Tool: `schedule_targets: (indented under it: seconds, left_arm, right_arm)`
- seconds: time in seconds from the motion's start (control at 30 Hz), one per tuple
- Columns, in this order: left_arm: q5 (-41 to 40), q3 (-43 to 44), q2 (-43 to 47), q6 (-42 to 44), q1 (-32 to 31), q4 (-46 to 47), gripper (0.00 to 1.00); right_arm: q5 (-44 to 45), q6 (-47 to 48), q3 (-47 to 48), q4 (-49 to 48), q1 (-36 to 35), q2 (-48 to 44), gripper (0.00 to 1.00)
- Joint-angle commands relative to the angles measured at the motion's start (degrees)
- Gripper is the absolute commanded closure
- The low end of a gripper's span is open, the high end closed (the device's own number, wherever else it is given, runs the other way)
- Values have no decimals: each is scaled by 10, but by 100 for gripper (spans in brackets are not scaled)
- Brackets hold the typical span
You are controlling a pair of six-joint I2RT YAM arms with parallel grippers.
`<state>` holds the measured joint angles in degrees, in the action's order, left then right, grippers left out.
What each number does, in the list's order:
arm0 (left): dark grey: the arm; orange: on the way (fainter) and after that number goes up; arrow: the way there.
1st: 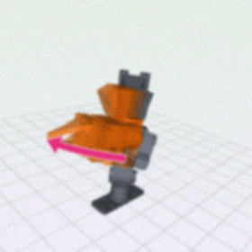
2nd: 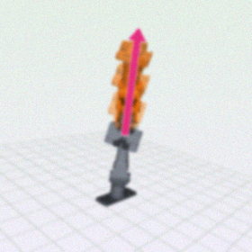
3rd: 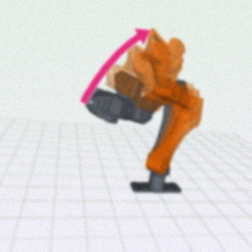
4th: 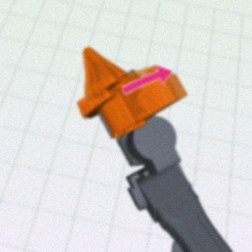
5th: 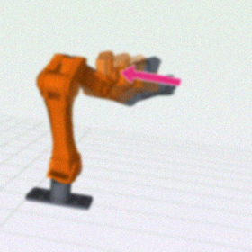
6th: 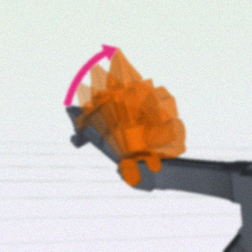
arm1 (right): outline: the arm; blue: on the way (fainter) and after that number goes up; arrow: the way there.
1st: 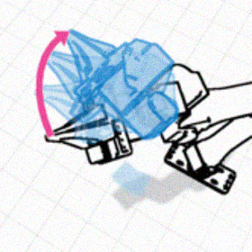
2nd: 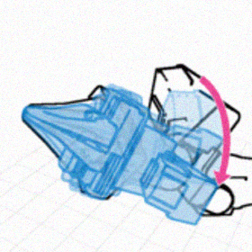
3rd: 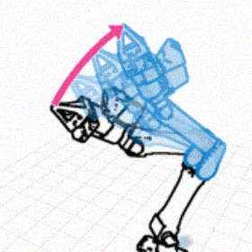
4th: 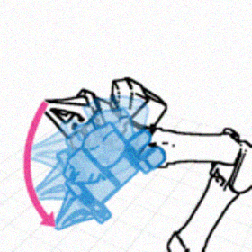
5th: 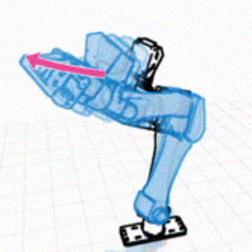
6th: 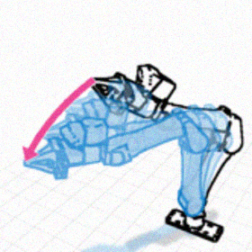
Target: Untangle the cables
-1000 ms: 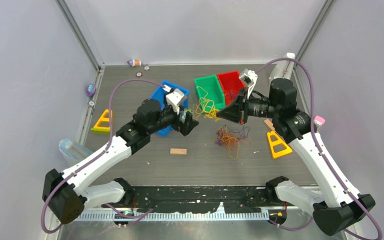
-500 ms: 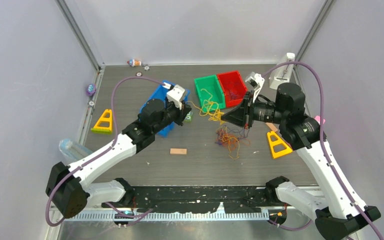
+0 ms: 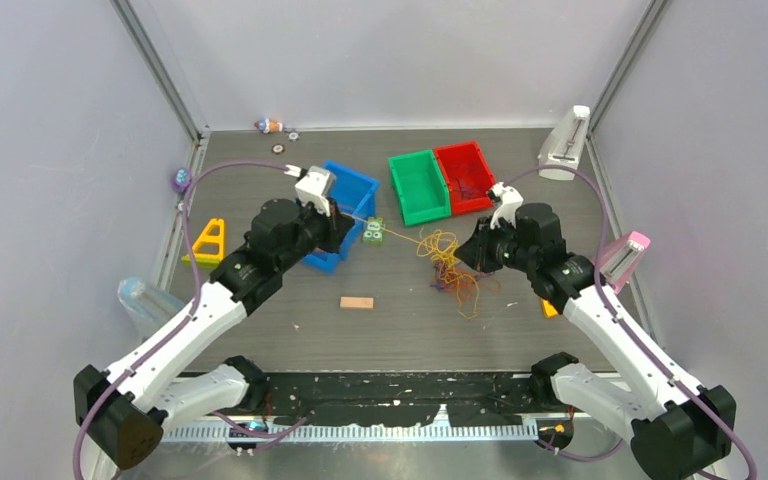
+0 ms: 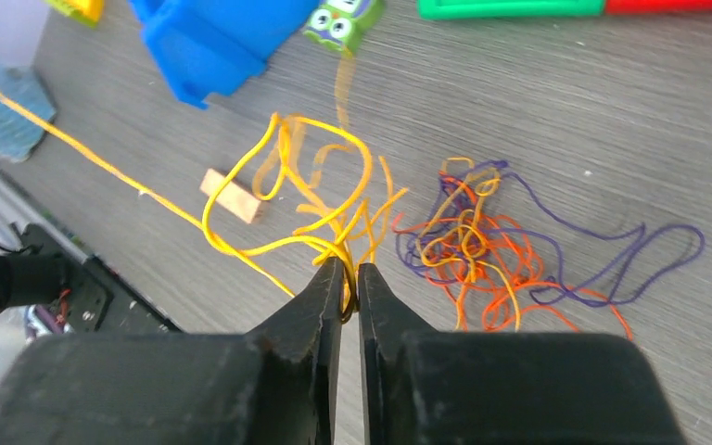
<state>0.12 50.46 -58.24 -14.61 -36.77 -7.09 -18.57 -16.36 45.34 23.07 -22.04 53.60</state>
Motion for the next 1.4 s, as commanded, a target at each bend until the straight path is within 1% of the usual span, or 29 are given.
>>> schedule_targets:
  seconds: [0.0,0.03,0.07,0.1,0.17,0.2,0.27,0.37,0.4,0.47,0.53,0.67,0.87,1.0,1.07,1.17,1.23,1.3,1.37]
  left_arm:
    - [-13,38,53,-59,58,-22,100]
    - [-13,39,60,-64,64,-28,100]
    - [-15,40,65,-68,71,-34,100]
    - [-18,40,72,-72,77,-40,100]
    - [-18,39,83,-79,90,-46,100]
    - [-18,40,89,-87,96,-51,100]
    - [-17,42,97,-101,114,-63,100]
    - [-29,39,114,-120,147,-84,100]
    - [-43,35,125,-125,158,-89,100]
    - [-62,27,148,-132,183,-95,100]
    - [-72,22,174,-136,211,-101,100]
    - [-80,27,203,-129,263,-121,100]
    - [-114,61,228,-102,331,-152,100]
    - [-150,86,232,-83,364,-177,100]
    - [-186,91,235,-82,365,-193,100]
    - [-196,85,239,-88,365,-191,100]
    - [-198,79,237,-94,365,-188,100]
    - [-193,76,237,-98,382,-185,100]
    - [-196,80,236,-100,385,-185,100]
  right_arm:
    - [95,-17,-43,-33,13,-10,81]
    - [101,-18,-46,-34,14,-9,79]
    - [105,-19,-50,-35,16,-5,71]
    - [114,-20,-53,-37,18,-5,70]
    - [119,-21,-64,-48,21,-6,86]
    - [126,-24,-69,-55,22,-8,93]
    - [145,-31,-74,-58,25,-9,95]
    - [172,-39,-76,-58,32,-13,95]
    - [195,-46,-78,-56,34,-15,92]
    - [231,-59,-81,-53,44,-24,91]
    - [265,-70,-88,-51,57,-37,92]
    - [280,-68,-84,-52,89,-55,95]
    - [317,-56,-36,-21,117,-27,95]
    - [384,-101,-27,1,148,-29,95]
    - [447,-126,-24,20,172,-33,95]
    - [435,-128,-23,17,207,-38,95]
    - [431,-125,-20,12,211,-39,95]
    - [402,-100,-16,-3,210,-43,95]
    - [398,-95,-8,-11,210,-46,95]
